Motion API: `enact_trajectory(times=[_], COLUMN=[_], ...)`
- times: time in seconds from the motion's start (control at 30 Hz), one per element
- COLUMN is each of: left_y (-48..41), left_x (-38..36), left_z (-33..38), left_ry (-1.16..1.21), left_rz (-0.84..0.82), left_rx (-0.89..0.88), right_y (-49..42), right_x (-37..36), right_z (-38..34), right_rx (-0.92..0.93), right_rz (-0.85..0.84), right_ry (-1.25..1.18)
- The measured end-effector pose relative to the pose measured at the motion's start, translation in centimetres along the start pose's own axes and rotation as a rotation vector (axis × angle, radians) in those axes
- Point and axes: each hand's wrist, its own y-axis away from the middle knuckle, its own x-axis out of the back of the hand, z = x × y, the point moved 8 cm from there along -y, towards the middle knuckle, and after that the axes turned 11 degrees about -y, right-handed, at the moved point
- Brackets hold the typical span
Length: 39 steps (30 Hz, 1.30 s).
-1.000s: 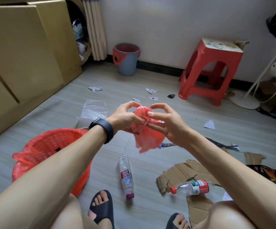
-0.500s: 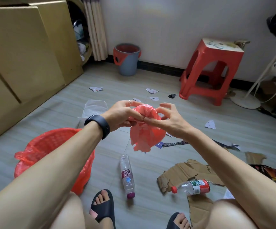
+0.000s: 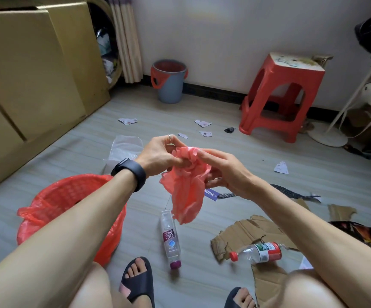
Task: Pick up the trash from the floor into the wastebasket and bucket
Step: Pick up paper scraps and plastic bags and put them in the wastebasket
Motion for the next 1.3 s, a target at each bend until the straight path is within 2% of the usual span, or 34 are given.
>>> enact_trajectory(times=[0.17, 0.3, 0.4, 0.6, 0.73, 0.87, 0.97, 1.07, 1.17, 1.3], left_y=[0.0, 0.1, 0.2, 1.0, 0.4, 0.2, 0.2, -0.1, -0.1, -0.2], left_x=[-0.4, 0.0, 0.1, -1.6, -1.6, -0.4, -0.2, 0.1, 0.5, 1.0], left_z=[0.2, 0.2, -1.1, -1.4, -1.1, -1.8, -2.0, -2.1, -2.3, -2.0], left_ry=[-0.073, 0.032, 0.149, 0.086, 0.083, 0.124, 0.153, 0.164, 0.150, 0.018], left_rz=[0.043, -0.109, -0.160, -0.305, -0.223, -0.097, -0.114, -0.110, -0.080, -0.008], left_rx=[-0.051, 0.045, 0.142, 0.195, 0.226, 0.263, 0.259, 0.240, 0.216, 0.123], right_y=[-0.3, -0.6, -0.7, -0.6, -0.4, -0.8, -0.7, -0.2, -0.6, -1.2], right_x=[0.9, 1.6, 2.0, 2.1, 2.1, 1.8, 2.5, 1.0, 0.5, 0.6], right_z=[-0.3, -0.3, -0.3, -0.8, -1.2, 0.7, 2.1, 2.5, 1.7, 1.1], right_rx=[0.052, 0.066, 0.064, 0.184, 0.236, 0.009, -0.164, -0.279, -0.164, -0.010], right_rz=[0.129, 0.156, 0.150, 0.245, 0.338, 0.189, 0.159, 0.051, 0.110, 0.212], right_ry=[0.017, -0.112, -0.226, -0.145, -0.074, -0.201, -0.128, -0.197, -0.206, -0.264])
